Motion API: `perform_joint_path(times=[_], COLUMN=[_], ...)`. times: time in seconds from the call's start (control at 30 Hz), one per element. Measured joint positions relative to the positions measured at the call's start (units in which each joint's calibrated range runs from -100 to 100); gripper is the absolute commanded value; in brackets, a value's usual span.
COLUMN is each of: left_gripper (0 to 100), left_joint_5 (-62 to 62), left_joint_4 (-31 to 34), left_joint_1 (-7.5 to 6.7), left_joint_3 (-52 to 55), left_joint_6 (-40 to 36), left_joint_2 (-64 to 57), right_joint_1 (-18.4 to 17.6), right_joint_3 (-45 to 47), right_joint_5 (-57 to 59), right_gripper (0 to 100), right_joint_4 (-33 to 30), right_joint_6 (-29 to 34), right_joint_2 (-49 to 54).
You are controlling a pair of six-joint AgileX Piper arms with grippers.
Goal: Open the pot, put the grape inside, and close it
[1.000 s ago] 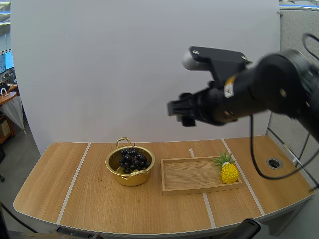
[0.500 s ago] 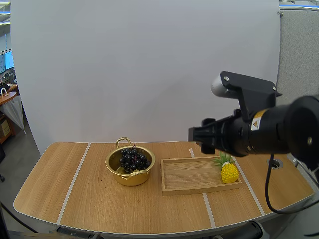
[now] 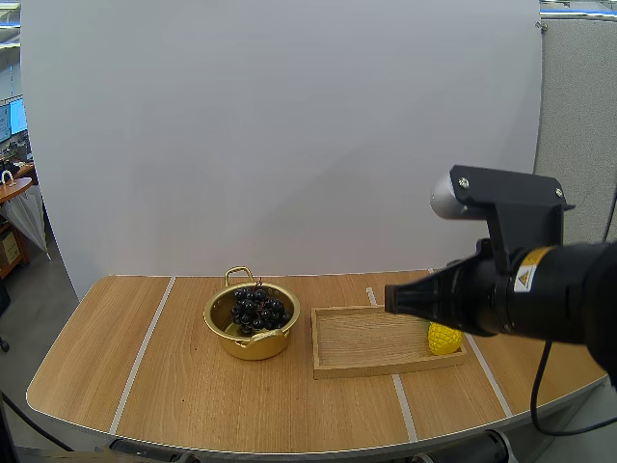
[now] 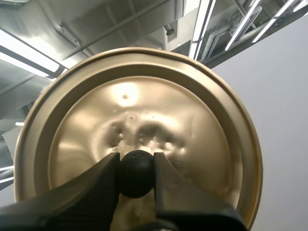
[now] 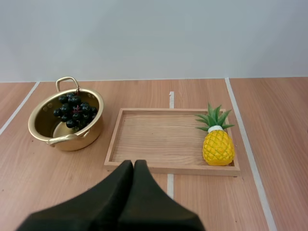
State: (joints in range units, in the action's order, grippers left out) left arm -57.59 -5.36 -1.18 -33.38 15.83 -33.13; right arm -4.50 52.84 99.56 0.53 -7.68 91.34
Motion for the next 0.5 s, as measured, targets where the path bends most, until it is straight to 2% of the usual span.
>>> perform_joint_path(times=[0.3, 0.5], left_gripper=[0, 0], left_joint_5=[0.0, 0.0], left_joint_4=[0.0, 0.0], left_joint_1=[0.0, 0.0], left_joint_3=[0.0, 0.0], left_joint_6=[0.0, 0.0], left_joint_2=[0.0, 0.0], right_joint_1=[0.0, 0.0], right_joint_3=[0.88, 0.88], right_joint_5=[0.44, 0.44], right_gripper=[0, 0], right_joint_4=[0.54, 6.79], right_joint_6=[-1.37, -6.66], right_joint_2=[1.32, 1.32])
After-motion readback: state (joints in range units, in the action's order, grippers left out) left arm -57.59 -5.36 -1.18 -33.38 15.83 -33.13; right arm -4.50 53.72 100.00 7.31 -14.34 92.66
